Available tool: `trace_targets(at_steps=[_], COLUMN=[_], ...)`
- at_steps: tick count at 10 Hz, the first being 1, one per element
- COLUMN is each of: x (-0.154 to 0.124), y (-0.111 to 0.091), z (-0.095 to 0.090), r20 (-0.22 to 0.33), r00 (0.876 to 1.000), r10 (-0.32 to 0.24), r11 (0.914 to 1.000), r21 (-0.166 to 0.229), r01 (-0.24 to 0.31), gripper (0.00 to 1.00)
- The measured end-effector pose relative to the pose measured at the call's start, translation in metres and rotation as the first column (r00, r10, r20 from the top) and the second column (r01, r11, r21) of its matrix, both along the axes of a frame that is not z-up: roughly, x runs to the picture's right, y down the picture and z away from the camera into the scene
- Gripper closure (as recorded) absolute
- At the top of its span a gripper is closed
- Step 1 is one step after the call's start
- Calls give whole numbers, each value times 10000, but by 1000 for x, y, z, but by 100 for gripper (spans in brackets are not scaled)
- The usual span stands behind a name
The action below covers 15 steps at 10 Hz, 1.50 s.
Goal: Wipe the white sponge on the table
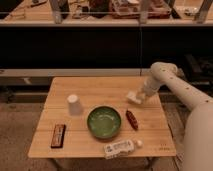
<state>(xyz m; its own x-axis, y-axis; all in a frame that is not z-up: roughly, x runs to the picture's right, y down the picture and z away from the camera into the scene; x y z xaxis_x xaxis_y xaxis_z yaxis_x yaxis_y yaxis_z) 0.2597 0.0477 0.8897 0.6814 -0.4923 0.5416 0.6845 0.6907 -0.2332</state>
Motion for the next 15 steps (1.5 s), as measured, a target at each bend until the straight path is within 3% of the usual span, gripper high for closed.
trace_targets(at_steps=[2, 6, 10, 13, 15], x=[43, 73, 67, 61, 60], y=[-8, -10, -40, -54, -55], z=[-13, -11, 14, 21, 23], r20=[-390, -732, -382, -140, -97], r00=[9977, 9877, 9732, 9685, 9710], r10=[560, 1384, 2269, 2488, 2388], r11=[9984, 9888, 9707, 9659, 9686], r21=[42, -457, -720, -705, -685], r01=[-558, -1419, -2291, -2491, -2389], gripper=[100, 100, 100, 100, 100])
